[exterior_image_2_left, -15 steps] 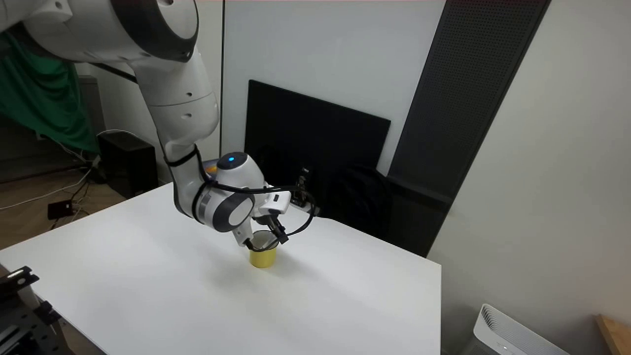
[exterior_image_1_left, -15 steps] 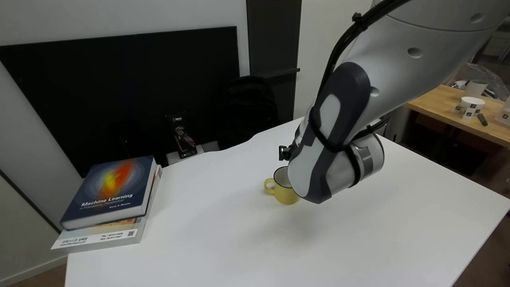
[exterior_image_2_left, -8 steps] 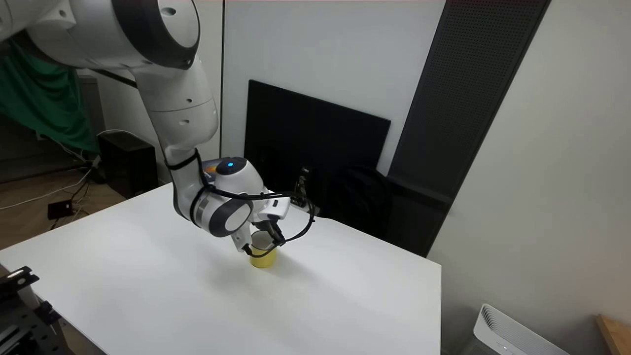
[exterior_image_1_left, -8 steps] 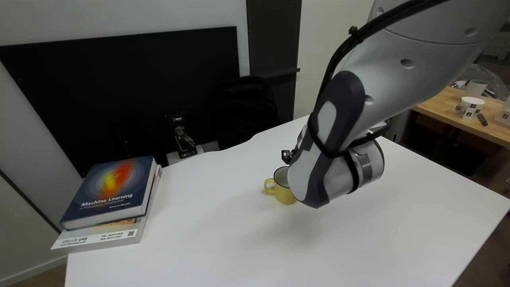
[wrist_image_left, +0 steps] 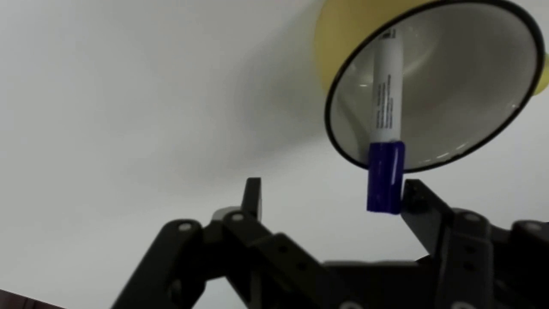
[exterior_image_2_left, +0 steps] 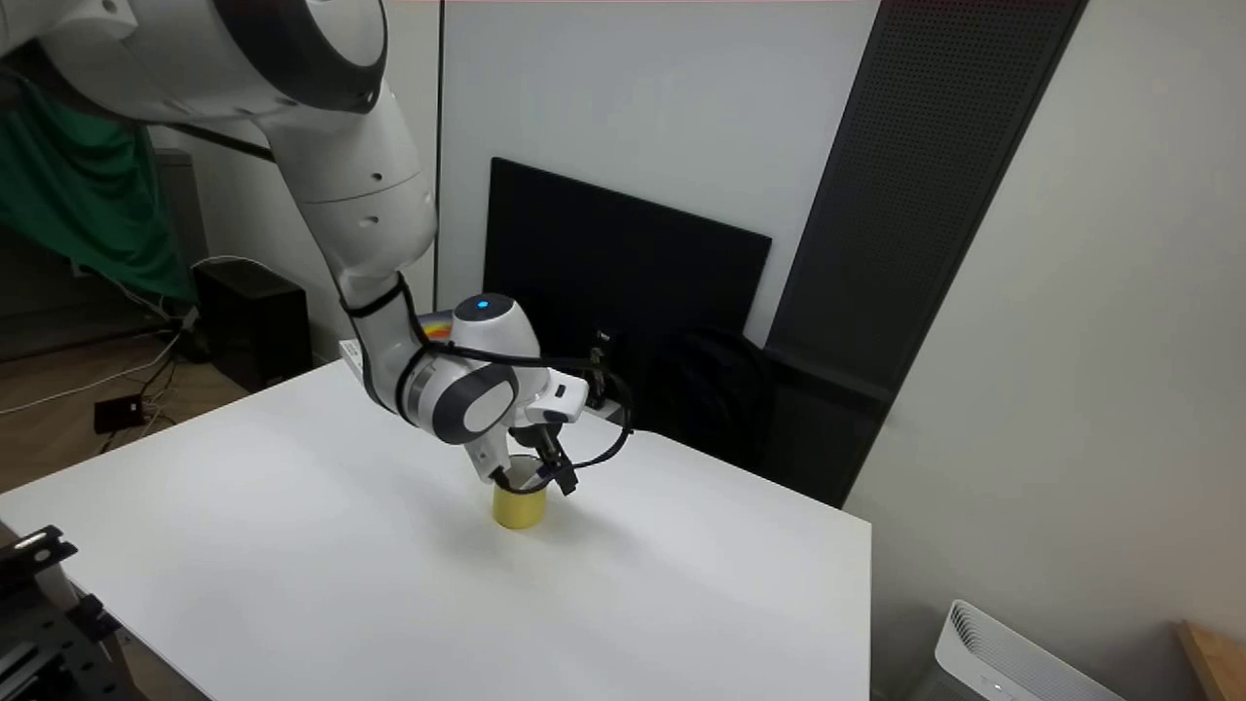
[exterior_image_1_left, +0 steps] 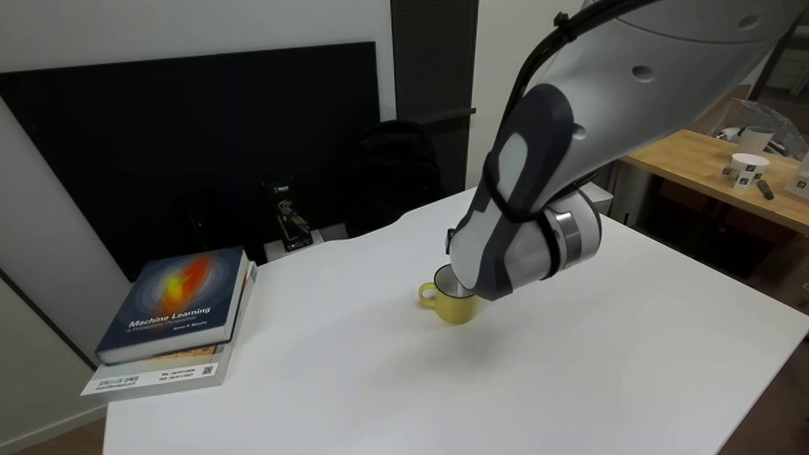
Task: Pick the marker and put it in the cup
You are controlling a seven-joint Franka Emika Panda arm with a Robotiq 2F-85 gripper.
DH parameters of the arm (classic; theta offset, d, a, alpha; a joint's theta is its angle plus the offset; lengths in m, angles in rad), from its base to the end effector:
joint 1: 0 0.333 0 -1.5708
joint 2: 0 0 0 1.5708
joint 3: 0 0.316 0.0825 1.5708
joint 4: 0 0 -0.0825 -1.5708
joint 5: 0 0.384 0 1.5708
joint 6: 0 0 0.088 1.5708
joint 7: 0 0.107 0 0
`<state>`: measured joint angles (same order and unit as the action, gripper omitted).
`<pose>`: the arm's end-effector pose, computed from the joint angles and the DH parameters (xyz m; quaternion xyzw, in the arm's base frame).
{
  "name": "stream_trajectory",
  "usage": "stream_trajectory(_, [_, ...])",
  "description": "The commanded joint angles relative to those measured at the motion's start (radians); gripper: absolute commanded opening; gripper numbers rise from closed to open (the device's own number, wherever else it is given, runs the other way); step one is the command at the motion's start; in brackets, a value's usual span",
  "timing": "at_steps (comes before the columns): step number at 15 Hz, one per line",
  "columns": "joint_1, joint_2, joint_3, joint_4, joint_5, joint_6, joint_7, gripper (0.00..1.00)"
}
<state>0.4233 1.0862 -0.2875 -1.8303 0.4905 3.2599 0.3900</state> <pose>0.6107 0.0421 0.0108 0.9360 -0.2672 0.2269 0.0323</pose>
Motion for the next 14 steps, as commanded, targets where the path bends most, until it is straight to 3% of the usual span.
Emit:
stream_trajectory(1, [0.015,-0.064,-0.035,-0.001,-0.028,-0.102,0.026,1.00])
stream_trajectory(5, [-0.024,-0.144,-0.022,0.000,-0.096,-0.257,0.019,1.00])
stream_trajectory(9, [-0.145,-0.261,0.076,-0.005,-0.258,-0.522,-0.075,1.00])
stream_trajectory(14, [-0.257,-0.352,0.161,-0.003,-0.381,-0.825,-0.175,1.00])
